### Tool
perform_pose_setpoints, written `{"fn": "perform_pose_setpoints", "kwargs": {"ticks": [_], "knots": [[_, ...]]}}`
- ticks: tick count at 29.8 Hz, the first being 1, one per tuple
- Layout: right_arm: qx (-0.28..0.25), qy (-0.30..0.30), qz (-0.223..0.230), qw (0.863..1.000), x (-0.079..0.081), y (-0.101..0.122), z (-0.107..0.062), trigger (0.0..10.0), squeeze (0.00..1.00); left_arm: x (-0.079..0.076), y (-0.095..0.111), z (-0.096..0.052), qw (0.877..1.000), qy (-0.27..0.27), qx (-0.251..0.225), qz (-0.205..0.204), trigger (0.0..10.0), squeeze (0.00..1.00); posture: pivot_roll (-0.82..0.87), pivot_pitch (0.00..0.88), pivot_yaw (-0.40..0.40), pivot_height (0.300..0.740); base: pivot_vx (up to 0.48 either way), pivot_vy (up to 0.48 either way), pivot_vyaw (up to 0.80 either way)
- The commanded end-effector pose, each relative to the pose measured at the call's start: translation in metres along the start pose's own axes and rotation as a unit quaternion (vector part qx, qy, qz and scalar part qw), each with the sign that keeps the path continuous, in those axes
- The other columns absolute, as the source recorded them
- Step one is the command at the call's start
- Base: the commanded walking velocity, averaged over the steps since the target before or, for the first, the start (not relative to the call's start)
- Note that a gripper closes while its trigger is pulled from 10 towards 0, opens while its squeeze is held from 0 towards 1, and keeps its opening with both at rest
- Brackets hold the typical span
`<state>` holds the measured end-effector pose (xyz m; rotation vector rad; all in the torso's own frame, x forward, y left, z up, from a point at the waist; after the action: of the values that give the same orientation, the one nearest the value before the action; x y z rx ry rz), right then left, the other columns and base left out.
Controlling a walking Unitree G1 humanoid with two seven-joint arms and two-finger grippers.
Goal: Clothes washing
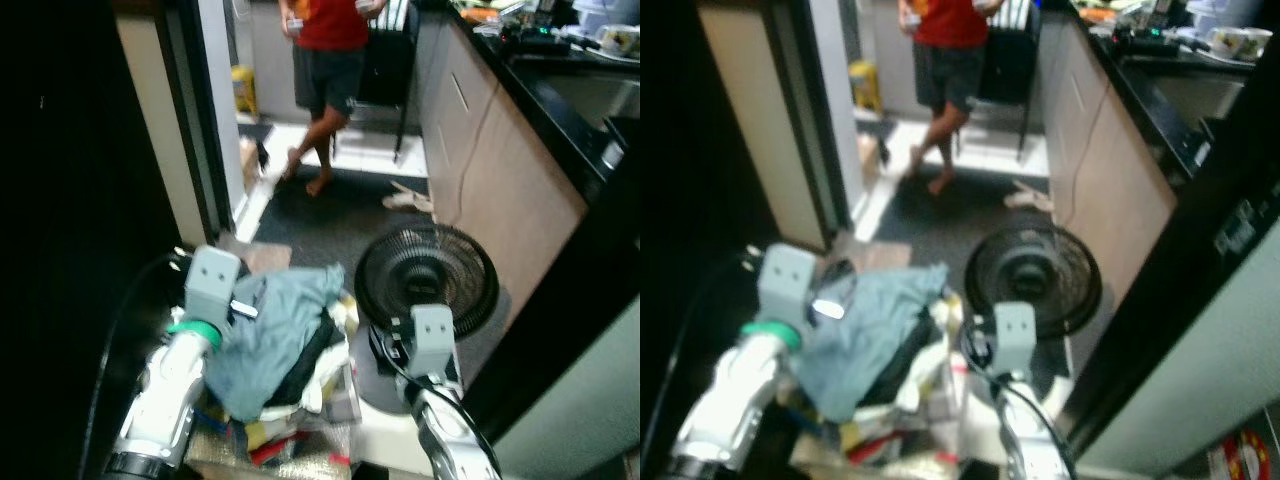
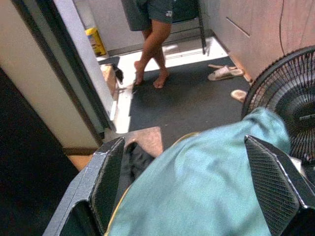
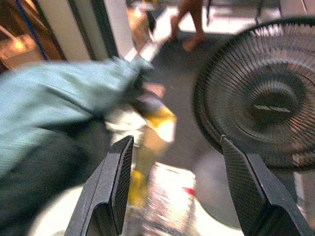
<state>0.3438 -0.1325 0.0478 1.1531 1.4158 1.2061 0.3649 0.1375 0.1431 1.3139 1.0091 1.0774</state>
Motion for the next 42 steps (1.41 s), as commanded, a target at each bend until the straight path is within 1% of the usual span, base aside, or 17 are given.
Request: {"fn": "perform_pose_setpoints", "kwargs": {"ticks": [1, 2, 4, 5, 7, 10, 12, 14, 17, 21, 24, 26, 27, 29, 30, 31, 42], "knots": [[0.009, 0.001, 0.0, 1.0, 0.001, -0.008, -0.004, 10.0, 0.0, 0.005, -0.013, -0.004, 1.0, 0.008, 0.02, 0.006, 10.0, 0.0, 0.04, 0.005, 0.036, 0.74, 0.442, 0.0, 0.0], [0.009, 0.001, 0.0, 1.0, 0.001, -0.008, -0.004, 10.0, 0.0, 0.005, -0.013, -0.004, 1.0, 0.008, 0.02, 0.006, 10.0, 0.0, 0.04, 0.005, 0.036, 0.74, 0.442, 0.0, 0.0], [0.012, -0.004, -0.001, 1.0, -0.001, -0.011, -0.005, 10.0, 0.0, 0.006, -0.032, -0.006, 0.998, 0.005, 0.056, 0.009, 10.0, 0.0, 0.03, 0.012, 0.034, 0.74, 0.0, 0.0, 0.0], [0.012, -0.004, -0.001, 1.0, -0.001, -0.011, -0.005, 10.0, 0.0, 0.006, -0.032, -0.006, 0.998, 0.005, 0.056, 0.009, 10.0, 0.0, 0.03, 0.012, 0.034, 0.74, 0.0, 0.0, 0.0], [0.008, -0.005, -0.003, 1.0, -0.002, -0.01, -0.004, 10.0, 0.0, 0.007, -0.05, -0.008, 0.992, -0.009, 0.121, -0.037, 10.0, 0.0, 0.03, 0.015, 0.031, 0.74, 0.0, 0.0, 0.0], [0.005, -0.004, -0.005, 1.0, -0.002, -0.009, -0.004, 10.0, 0.0, 0.007, -0.054, -0.009, 0.99, -0.022, 0.136, -0.04, 10.0, 0.0, 0.04, 0.016, 0.027, 0.74, 0.0, 0.0, 0.0], [-0.003, -0.004, -0.007, 1.0, -0.002, -0.006, -0.002, 10.0, 0.0, 0.006, -0.072, -0.019, 0.98, -0.07, 0.188, 0.011, 10.0, 0.0, 0.04, 0.018, 0.027, 0.74, 0.0, 0.0, 0.0], [-0.003, -0.004, -0.007, 1.0, -0.002, -0.006, -0.002, 10.0, 0.0, 0.006, -0.072, -0.019, 0.98, -0.07, 0.188, 0.011, 10.0, 0.0, 0.04, 0.018, 0.027, 0.74, 0.0, 0.0, 0.0], [-0.009, -0.004, -0.01, 1.0, -0.002, -0.004, 0.0, 10.0, 0.0, 0.005, -0.104, -0.036, 0.963, -0.094, 0.251, 0.024, 10.0, 0.0, 0.04, 0.02, 0.027, 0.74, 0.0, 0.0, 0.0], [-0.012, -0.006, -0.011, 1.0, -0.005, -0.003, 0.0, 10.0, 0.0, 0.002, -0.117, -0.044, 0.954, -0.1, 0.281, 0.018, 10.0, 0.0, 0.04, 0.022, 0.026, 0.74, 0.0, 0.0, 0.0], [-0.012, -0.007, -0.011, 1.0, -0.005, -0.003, 0.0, 10.0, 0.0, 0.0, -0.12, -0.046, 0.952, -0.104, 0.288, 0.019, 10.0, 0.0, 0.04, 0.022, 0.026, 0.74, 0.0, 0.0, 0.0], [-0.012, -0.007, -0.012, 1.0, -0.006, -0.004, 0.0, 10.0, 0.0, -0.002, -0.125, -0.05, 0.947, -0.111, 0.301, 0.018, 10.0, 0.0, 0.04, 0.025, 0.025, 0.74, 0.0, 0.0, 0.0], [-0.012, -0.008, -0.012, 1.0, -0.006, -0.004, 0.0, 10.0, 0.0, -0.005, -0.132, -0.056, 0.94, -0.121, 0.317, 0.021, 10.0, 0.0, 0.04, 0.026, 0.026, 0.74, 0.0, 0.0, 0.0], [-0.012, -0.008, -0.012, 1.0, -0.006, -0.004, 0.0, 10.0, 0.0, -0.005, -0.132, -0.056, 0.94, -0.121, 0.317, 0.021, 10.0, 0.0, 0.04, 0.026, 0.026, 0.74, 0.0, 0.0, 0.0], [-0.012, -0.01, -0.012, 1.0, -0.007, -0.004, -0.001, 10.0, 0.0, -0.008, -0.138, -0.062, 0.936, -0.126, 0.328, 0.018, 4.0, 0.0, 0.03, 0.03, 0.025, 0.74, 0.0, 0.0, 0.0], [-0.011, -0.011, -0.012, 1.0, -0.008, -0.005, -0.002, 10.0, 0.0, -0.01, -0.141, -0.065, 0.935, -0.128, 0.331, 0.014, 0.0, 0.0, 0.04, 0.03, 0.024, 0.74, 0.0, 0.0, 0.0], [-0.01, -0.015, -0.012, 1.0, -0.01, -0.007, -0.002, 10.0, 0.0, -0.01, -0.138, -0.065, 0.94, -0.126, 0.318, 0.011, 0.0, 0.0, 0.04, 0.033, 0.024, 0.74, 0.0, 0.0, 0.0]]}}
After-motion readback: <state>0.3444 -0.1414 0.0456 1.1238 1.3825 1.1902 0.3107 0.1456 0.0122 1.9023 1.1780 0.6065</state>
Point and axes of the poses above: a point about 5 cm out from each wrist's last joint towards the gripper, its own z axis pointing out of the wrist towards the gripper, its own y axis along the axis of the wrist's last joint, x = y × z, the point moved 4 cm from there along z, pointing out of the wrist towards the gripper, and after that the axes turned 9 degrees about -z, right-handed, at the moved point
